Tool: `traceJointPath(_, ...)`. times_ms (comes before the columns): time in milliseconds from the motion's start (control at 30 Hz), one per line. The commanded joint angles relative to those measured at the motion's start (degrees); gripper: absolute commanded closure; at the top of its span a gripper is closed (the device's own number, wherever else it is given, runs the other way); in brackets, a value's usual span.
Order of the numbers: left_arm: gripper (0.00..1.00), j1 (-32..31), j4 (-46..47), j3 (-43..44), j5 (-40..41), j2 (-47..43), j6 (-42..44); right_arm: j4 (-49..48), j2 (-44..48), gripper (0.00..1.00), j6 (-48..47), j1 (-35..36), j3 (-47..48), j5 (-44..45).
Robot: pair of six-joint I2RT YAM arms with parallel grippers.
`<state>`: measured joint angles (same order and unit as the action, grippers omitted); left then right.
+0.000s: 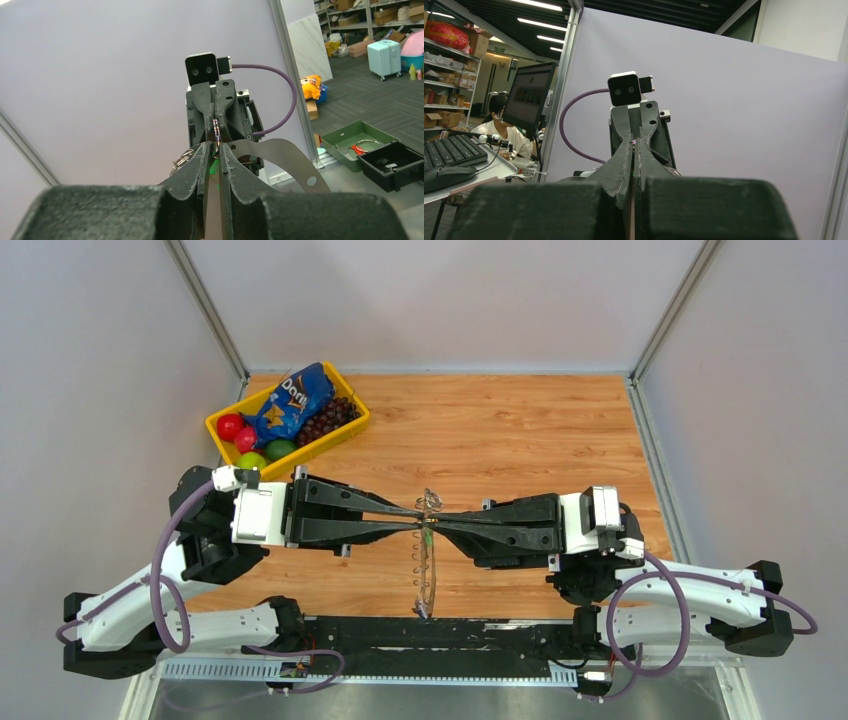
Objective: Put the keys on the keyring
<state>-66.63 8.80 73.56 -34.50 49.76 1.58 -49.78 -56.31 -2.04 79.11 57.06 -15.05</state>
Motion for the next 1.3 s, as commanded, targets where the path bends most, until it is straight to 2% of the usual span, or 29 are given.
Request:
traceJointPath(0,0.84,0.01,0.87,2.19,-0.91,-0.18,0.30,-2.28,0.20,1.00,0.14,0.26,2.14,0.63)
traceJointPath(100,0.94,0.01,0.95,2.32,-1.12,0.04,0.18,-3.40,-0.07,1.00,0.53,0.27,1.82,0.58)
traceJointPath(233,1.00,0.01,1.27,1.88,-0.99,0.16,0.57,-9.71,-0.13,1.00,0.48,0.28,-0.48,1.14)
traceJointPath(633,1.00,0.01,3.33,0.44,-1.09,1.08,0.81,-17.66,-2.04,1.00,0.35,0.28,-0.74,1.40)
traceJointPath(1267,1.00,0.01,1.91,-0.34,-0.34,0.90,2.88,-19.55,-3.48,1.00,1.32,0.34,1.63,1.58)
